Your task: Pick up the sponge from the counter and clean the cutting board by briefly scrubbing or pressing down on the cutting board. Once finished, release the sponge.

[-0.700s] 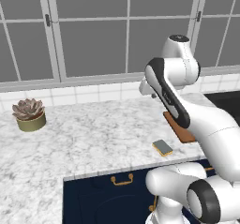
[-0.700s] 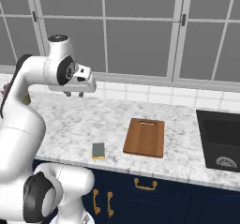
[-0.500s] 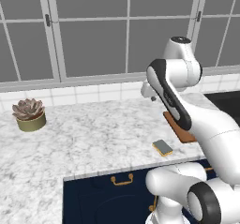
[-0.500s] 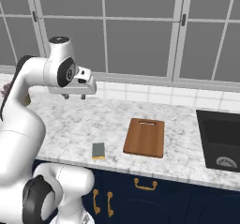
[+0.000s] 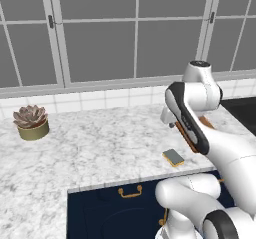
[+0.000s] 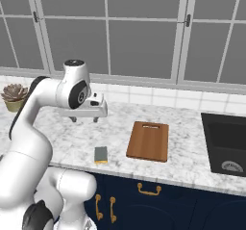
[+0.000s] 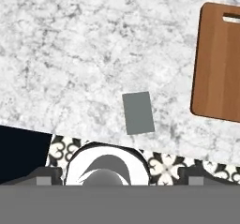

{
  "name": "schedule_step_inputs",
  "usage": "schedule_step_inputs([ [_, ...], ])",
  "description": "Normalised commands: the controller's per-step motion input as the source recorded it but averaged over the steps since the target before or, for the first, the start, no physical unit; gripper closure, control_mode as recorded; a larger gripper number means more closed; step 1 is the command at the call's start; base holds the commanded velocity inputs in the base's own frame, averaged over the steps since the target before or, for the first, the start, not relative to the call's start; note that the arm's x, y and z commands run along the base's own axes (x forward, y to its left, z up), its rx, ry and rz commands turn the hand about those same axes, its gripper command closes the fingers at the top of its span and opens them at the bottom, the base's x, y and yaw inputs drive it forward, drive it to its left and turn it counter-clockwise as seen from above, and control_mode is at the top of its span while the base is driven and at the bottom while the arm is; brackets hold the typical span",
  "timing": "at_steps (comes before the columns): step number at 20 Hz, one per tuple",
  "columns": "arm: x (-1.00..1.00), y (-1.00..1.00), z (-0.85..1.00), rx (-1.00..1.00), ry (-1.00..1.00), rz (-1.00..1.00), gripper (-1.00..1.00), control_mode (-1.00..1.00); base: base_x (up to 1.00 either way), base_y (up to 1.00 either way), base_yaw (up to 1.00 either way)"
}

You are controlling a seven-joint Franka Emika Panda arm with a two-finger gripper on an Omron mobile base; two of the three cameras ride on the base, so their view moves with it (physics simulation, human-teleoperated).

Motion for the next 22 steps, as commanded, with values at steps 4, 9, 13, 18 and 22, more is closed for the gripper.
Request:
schedule_step_inputs([
  [4, 0.0, -0.2, -0.89, -0.03, 0.14, 0.01, -1.0, -1.0, 0.0, 0.0, 0.0],
  [9, 0.08, -0.04, -0.81, 0.0, 0.02, -0.05, -1.0, -1.0, 0.0, 0.0, 0.0],
  [13, 0.12, 0.0, -0.72, 0.0, 0.0, -0.11, -1.0, -1.0, 0.0, 0.0, 0.0],
  [18, 0.06, -0.06, -0.54, 0.0, 0.0, -0.11, -1.0, -1.0, 0.0, 0.0, 0.0],
  [22, 0.18, -0.24, -0.23, 0.0, 0.0, -0.04, -1.0, -1.0, 0.0, 0.0, 0.0],
])
